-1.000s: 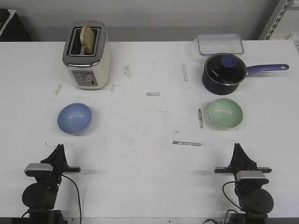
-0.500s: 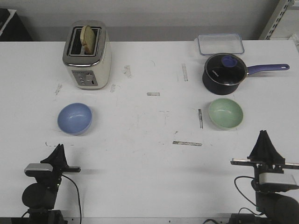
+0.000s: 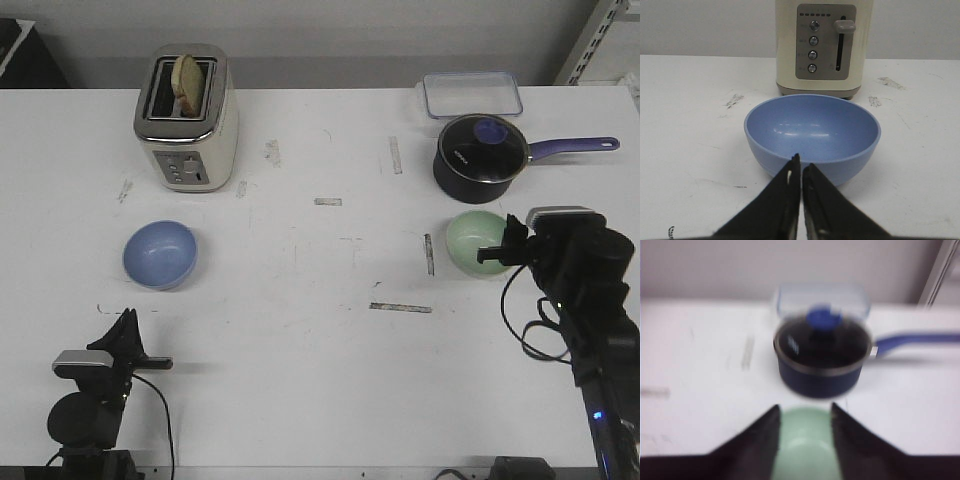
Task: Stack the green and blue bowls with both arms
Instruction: 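Reach the right gripper forward and grasp the rim of the pale green bowl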
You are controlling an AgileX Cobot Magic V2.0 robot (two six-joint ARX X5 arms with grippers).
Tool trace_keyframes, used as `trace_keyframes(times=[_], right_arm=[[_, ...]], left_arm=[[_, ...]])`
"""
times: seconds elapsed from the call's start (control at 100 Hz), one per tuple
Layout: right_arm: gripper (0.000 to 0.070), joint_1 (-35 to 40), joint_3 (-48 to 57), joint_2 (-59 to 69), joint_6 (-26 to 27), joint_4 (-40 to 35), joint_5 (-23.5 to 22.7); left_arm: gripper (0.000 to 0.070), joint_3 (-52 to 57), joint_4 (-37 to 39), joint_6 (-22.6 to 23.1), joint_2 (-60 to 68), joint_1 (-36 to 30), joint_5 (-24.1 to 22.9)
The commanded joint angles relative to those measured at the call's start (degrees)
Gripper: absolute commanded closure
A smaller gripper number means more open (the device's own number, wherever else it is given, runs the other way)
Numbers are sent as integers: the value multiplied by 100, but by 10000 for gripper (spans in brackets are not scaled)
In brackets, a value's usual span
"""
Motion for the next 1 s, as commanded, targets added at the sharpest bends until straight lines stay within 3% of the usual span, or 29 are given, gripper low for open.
trace_keyframes(times=[0.0, 0.15, 0.33, 0.57, 0.78, 0.95, 0.99], right_arm=[[315, -111, 138, 426, -107, -133, -26], [133, -531, 149, 1134, -105, -247, -229], [132, -953, 149, 1799, -354, -177, -590], [143, -1045, 149, 2706, -577, 77, -638], [384, -1045, 146, 3187, -577, 282, -634], [668, -1049, 146, 3248, -627, 341, -575], [700, -1051, 146, 3248, -691, 334, -575]], left_arm=[[699, -120, 90, -15, -11, 7, 4], [699, -120, 90, -15, -11, 4, 7], [699, -120, 90, -15, -11, 4, 7], [699, -120, 90, -15, -11, 4, 7], [699, -120, 90, -15, -11, 4, 7], [699, -120, 90, -15, -11, 4, 7], [699, -120, 87, -15, -11, 4, 7]])
